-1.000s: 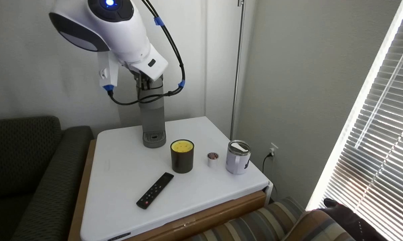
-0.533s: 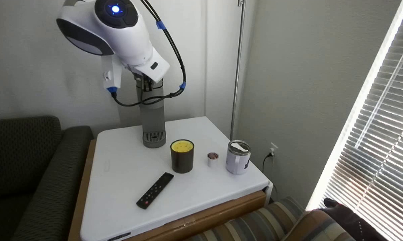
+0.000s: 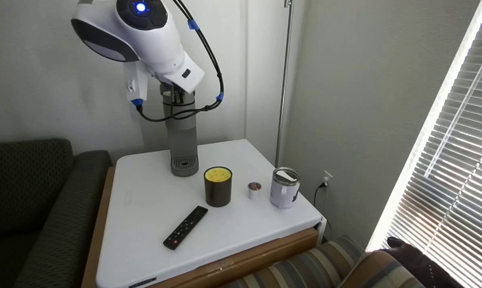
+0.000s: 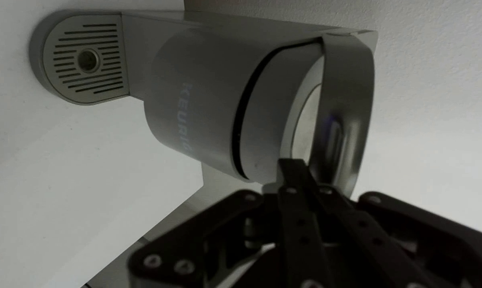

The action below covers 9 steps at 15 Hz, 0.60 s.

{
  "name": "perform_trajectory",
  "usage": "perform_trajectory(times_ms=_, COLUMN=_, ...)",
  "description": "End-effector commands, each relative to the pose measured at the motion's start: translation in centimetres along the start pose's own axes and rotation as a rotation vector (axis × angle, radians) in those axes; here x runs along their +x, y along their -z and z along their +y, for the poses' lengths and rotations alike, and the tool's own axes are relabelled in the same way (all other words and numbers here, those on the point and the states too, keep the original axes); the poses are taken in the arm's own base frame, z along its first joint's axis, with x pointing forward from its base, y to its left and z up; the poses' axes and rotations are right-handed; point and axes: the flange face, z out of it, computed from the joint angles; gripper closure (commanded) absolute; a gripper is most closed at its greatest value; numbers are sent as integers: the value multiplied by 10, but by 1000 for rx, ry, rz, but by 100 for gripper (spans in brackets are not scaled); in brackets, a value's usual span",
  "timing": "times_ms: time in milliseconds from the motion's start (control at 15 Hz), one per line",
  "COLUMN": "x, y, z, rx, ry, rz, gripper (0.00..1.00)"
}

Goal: Open the lid of the coffee maker

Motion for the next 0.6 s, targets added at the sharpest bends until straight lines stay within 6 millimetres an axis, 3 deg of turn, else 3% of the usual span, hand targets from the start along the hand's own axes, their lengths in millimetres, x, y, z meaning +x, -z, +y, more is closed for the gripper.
perform_trajectory(times_ms=0, x=5, y=-3, z=-5, rx=32, ry=0, rz=4, gripper=100)
perform_trajectory(times_ms=533, x=4, y=6, z=-30, rx=67, ry=11, rz=12, gripper=100)
